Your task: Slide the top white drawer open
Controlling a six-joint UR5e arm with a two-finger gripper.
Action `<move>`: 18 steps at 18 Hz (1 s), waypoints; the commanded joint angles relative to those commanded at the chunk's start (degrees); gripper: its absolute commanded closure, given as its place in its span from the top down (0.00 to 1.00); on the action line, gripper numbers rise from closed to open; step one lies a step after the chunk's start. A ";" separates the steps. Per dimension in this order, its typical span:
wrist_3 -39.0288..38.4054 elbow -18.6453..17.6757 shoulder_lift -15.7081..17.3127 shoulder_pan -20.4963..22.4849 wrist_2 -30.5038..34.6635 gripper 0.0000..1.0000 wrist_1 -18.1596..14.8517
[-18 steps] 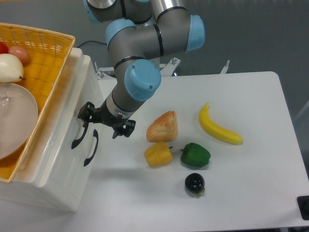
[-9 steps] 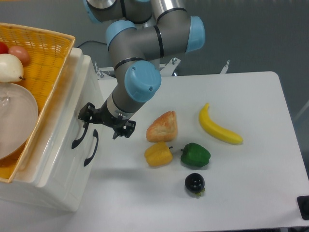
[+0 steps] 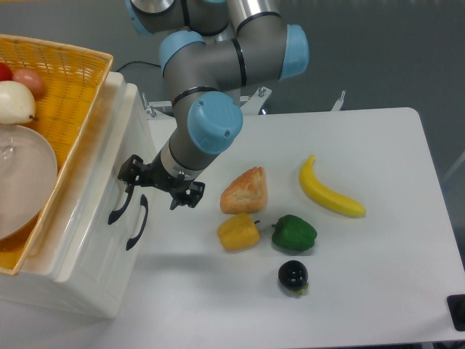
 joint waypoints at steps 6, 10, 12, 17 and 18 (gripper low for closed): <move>-0.09 -0.44 -0.17 -0.79 0.26 1.00 0.00; -0.09 -0.18 -0.61 -0.88 0.26 1.00 0.00; 0.00 0.00 -0.62 -0.62 0.35 1.00 0.00; 0.35 0.18 -0.62 -0.26 0.35 1.00 0.09; 0.44 0.18 -0.70 -0.26 0.35 1.00 0.09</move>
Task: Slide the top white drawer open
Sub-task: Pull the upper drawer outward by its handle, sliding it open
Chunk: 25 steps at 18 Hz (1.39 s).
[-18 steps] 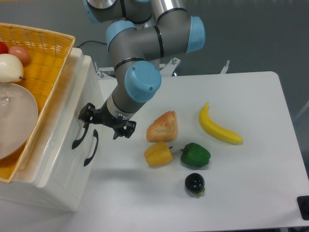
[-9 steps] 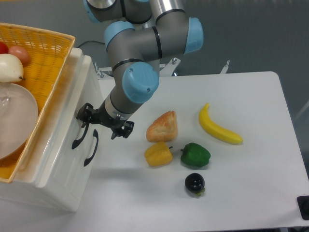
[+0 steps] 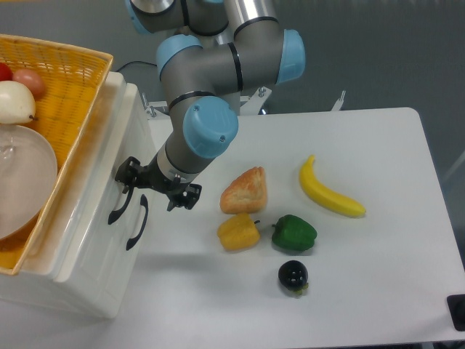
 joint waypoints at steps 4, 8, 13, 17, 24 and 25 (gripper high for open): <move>0.18 0.00 -0.09 0.53 0.00 1.00 0.09; 0.18 0.09 -0.26 0.62 0.09 1.00 0.09; 0.26 0.79 -0.61 1.23 0.18 1.00 0.17; 1.05 0.97 -0.70 1.93 0.18 1.00 0.26; 2.29 1.67 -1.14 3.25 0.26 1.00 0.26; 2.37 1.67 -1.40 3.25 0.26 1.00 0.26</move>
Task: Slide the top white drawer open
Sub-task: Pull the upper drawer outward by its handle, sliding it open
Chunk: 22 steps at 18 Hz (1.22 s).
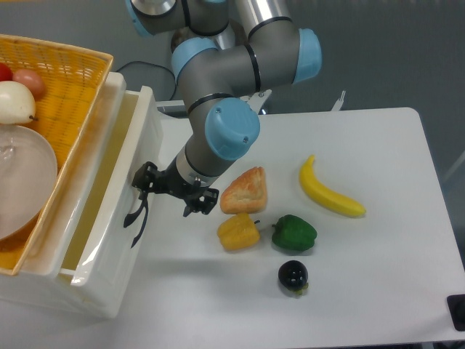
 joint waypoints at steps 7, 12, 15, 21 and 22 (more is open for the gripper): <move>0.09 1.49 -0.70 0.79 0.00 1.00 0.09; 0.18 1.76 -0.97 1.23 0.09 1.00 0.18; 0.18 1.85 -1.06 1.67 0.09 1.00 0.18; 2.99 1.85 -1.15 1.93 1.58 1.00 -0.26; 2.99 1.85 -1.15 1.93 1.58 1.00 -0.18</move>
